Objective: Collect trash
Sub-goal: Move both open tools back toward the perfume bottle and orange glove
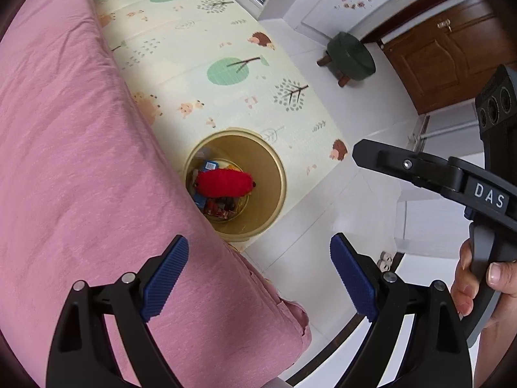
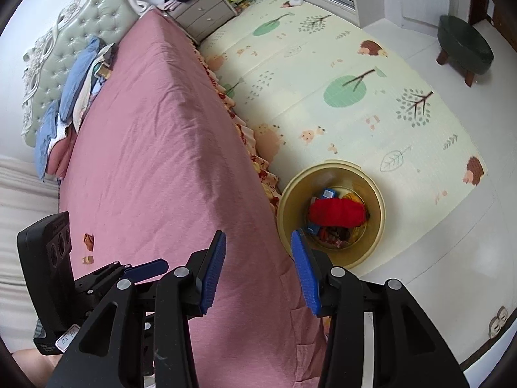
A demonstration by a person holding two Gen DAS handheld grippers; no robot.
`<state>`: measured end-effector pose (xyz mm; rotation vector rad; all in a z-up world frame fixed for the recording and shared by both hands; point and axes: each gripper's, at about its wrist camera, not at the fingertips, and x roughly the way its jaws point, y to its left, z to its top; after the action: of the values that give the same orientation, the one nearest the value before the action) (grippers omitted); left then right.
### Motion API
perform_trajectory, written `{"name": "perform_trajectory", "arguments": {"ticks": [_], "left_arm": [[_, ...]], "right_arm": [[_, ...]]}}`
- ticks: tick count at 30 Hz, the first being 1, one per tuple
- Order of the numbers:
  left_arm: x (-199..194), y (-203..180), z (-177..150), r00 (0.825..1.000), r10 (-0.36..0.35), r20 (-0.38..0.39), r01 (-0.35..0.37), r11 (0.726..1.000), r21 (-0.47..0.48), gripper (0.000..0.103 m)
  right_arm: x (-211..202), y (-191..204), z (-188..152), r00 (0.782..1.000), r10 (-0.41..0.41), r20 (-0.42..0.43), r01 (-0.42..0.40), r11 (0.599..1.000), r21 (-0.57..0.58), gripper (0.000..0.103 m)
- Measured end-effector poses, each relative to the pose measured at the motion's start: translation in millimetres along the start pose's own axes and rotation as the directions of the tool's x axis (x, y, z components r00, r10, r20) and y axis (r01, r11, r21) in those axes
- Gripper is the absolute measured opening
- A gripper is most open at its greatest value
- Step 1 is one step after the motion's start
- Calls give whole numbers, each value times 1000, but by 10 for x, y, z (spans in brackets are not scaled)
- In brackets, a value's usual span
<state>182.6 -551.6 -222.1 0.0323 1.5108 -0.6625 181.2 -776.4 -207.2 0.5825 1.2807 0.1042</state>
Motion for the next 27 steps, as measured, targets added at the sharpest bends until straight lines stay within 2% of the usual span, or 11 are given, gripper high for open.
{"name": "perform_trajectory", "arguments": {"ticks": [7, 12, 19, 27], "left_arm": [[-369, 350, -241, 997, -4, 74, 9, 998, -65, 89], [-706, 788, -574, 993, 12, 119, 4, 991, -132, 89], [-1238, 1709, -1383, 984, 60, 169, -13, 965, -263, 89], [-1805, 2909, -2409, 972, 136, 193, -42, 904, -425, 89]], "right_arm": [[10, 564, -76, 1000, 0, -11, -1, 995, -99, 43], [151, 1248, -290, 999, 8, -35, -15, 980, -196, 43], [511, 2324, -783, 995, 47, -88, -71, 954, -291, 43], [1131, 3603, -1501, 981, 79, -179, -145, 906, -397, 43]]}}
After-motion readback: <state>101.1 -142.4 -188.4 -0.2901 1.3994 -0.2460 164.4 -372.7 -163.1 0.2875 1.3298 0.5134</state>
